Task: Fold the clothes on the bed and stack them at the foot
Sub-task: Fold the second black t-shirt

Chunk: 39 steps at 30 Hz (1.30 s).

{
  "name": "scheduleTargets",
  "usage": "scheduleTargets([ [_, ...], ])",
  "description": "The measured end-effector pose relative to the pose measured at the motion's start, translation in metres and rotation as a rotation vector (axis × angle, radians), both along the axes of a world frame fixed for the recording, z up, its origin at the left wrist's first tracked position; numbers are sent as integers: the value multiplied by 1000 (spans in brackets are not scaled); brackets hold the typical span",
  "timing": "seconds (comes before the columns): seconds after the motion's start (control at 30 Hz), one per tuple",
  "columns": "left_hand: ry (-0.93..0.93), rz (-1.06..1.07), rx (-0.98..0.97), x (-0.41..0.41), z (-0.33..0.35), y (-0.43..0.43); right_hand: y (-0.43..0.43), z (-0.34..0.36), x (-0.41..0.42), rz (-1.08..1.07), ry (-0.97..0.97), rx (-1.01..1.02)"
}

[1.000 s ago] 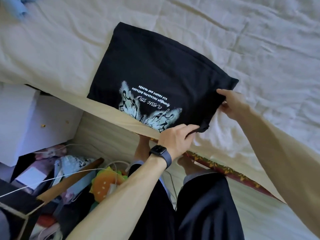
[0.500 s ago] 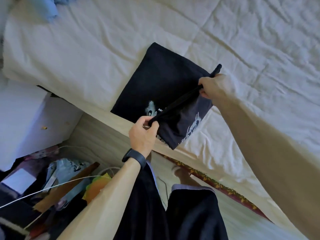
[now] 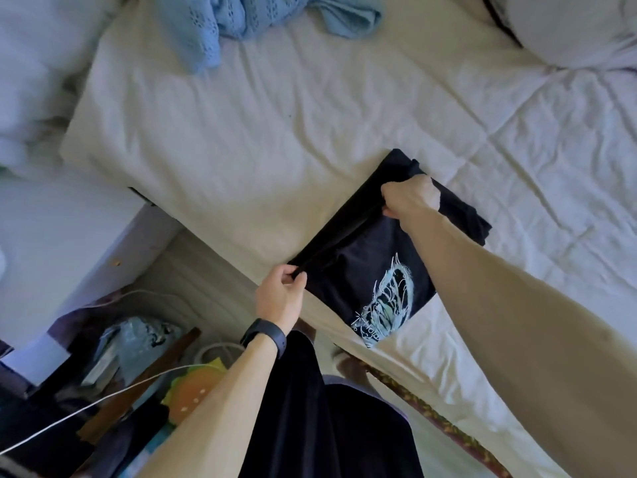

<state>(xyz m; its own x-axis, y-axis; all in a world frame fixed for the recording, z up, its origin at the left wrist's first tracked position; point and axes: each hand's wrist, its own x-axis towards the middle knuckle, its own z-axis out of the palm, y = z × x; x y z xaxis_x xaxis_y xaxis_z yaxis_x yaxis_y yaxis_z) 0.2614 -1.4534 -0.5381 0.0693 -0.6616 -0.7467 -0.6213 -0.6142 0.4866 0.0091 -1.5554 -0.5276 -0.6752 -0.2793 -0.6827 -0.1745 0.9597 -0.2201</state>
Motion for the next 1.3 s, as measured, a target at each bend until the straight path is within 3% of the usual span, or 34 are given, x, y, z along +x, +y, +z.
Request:
scheduleTargets([
  [0.23,-47,-42,20,-3,-4,-18,-10,-9,-1,-204,-31,-70],
  [0.33,-84,-133,63,-2,-9,-25,-12,-2,12,-439,-227,-298],
  [0.43,-124,-234,116,-2,-9,-34,2,14,22,-469,-441,-470],
  [0.5,-154,-331,163,-1,-6,-39,28,25,25,-500,-482,-527],
  [0.67,-280,-541,82,-8,-2,-48,132,31,32,-702,-250,-411],
  [0.8,-155,-430,21,-14,-1,-43,215,25,40,-685,-66,-159],
  [0.97,2,-320,52,-16,4,-32,266,6,63,-713,-436,-141],
  [1.07,37,-340,42,-29,5,-36,275,-5,73,-672,-475,-229],
  [1.3,-180,-669,45,-27,-14,-45,289,-22,86,-652,-448,-364],
])
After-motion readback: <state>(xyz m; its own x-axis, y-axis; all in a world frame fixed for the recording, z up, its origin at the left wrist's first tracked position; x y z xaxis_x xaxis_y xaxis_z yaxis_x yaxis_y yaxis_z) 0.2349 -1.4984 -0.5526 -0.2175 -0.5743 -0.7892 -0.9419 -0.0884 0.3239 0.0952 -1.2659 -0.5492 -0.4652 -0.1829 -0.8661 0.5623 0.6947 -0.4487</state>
